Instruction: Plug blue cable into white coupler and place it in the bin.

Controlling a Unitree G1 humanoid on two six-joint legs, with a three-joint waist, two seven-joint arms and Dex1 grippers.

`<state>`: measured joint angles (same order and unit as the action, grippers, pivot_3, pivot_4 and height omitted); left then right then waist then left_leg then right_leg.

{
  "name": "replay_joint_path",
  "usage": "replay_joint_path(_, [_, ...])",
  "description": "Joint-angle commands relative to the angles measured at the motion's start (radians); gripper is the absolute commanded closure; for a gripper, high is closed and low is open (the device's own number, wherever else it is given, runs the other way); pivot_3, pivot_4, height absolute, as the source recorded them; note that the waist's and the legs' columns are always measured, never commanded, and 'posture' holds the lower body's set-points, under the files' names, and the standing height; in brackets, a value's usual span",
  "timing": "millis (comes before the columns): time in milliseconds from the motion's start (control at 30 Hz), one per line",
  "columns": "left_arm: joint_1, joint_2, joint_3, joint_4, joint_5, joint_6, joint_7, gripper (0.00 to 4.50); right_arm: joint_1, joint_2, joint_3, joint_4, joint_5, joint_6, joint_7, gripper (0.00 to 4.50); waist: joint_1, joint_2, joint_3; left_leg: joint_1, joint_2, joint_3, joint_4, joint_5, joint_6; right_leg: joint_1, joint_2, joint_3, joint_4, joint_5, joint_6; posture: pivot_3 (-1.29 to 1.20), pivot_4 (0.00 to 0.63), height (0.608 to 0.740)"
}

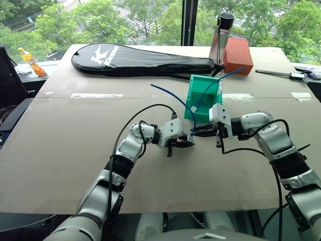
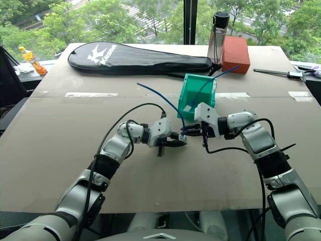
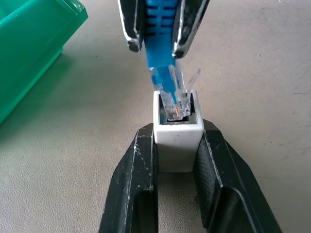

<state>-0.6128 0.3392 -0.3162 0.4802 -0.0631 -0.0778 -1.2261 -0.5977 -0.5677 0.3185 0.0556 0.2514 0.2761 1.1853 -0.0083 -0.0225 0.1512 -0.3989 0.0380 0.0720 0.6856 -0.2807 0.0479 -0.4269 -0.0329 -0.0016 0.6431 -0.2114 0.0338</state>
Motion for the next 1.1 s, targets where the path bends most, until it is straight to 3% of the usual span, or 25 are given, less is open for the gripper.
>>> replay_joint_path(33, [-0.008,0.002,0.009,-0.013,-0.005,-0.015,0.0,4.09,0.006,-0.021,0.038,0.003,-0.054,0.003,0.027,4.5,0.0,0.0,0.0,0.0,0.0,0.0,0.0,0.0,0.0,0.0,0.0,0.0,0.0,0.0,0.0,0.0,0.15,0.74])
replay_joint_path(567, [0.003,-0.008,0.011,-0.029,-0.009,-0.008,0.015,4.09,0.058,-0.002,0.152,0.053,-0.203,-0.053,0.015,4.5,0.0,0.0,-0.002,0.002,0.0,0.0,0.0,0.0,0.0,0.002,0.0,0.0,0.0,0.0,0.0,0.0,0.15,0.74])
replay_joint_path(700, [0.003,-0.008,0.013,-0.027,-0.01,-0.007,0.019,4.09,0.078,0.021,0.149,0.065,-0.212,-0.063,-0.007,4.5,-0.001,0.0,-0.004,0.006,0.0,0.0,0.0,0.0,0.0,0.005,0.0,0.0,0.0,0.0,0.0,0.0,0.15,0.74])
replay_joint_path(833, [0.006,-0.006,0.022,-0.04,-0.021,-0.004,0.025,4.09,0.094,0.064,0.044,0.052,-0.143,-0.103,-0.074,4.5,-0.004,0.0,-0.005,0.008,0.001,0.0,0.0,0.0,0.0,0.006,0.0,0.0,0.0,-0.001,-0.001,0.0,0.15,0.74])
replay_joint_path(867, [0.009,-0.006,0.027,-0.054,-0.03,0.006,0.027,4.09,0.106,0.071,0.001,0.016,-0.1,-0.085,-0.082,3.81,-0.003,0.0,-0.005,0.008,0.001,0.0,0.0,0.0,0.0,0.006,0.0,0.0,0.0,0.0,-0.001,0.0,0.15,0.74])
replay_joint_path(1000, [0.032,0.001,0.059,-0.152,-0.088,0.086,0.03,4.09,0.186,0.065,-0.149,-0.184,0.008,-0.026,-0.164,2.29,-0.001,0.001,-0.003,0.001,0.0,0.0,0.0,0.0,0.0,0.001,-0.001,0.0,0.0,0.0,0.0,0.0,0.15,0.74])
replay_joint_path(1100, [0.045,0.021,0.093,-0.259,-0.139,0.212,0.047,4.09,0.269,0.06,-0.284,-0.409,0.133,0.077,-0.253,0.84,0.004,0.001,-0.003,-0.002,0.0,0.0,0.0,0.0,0.0,-0.002,-0.001,0.0,0.001,0.0,0.0,0.0,0.15,0.74])
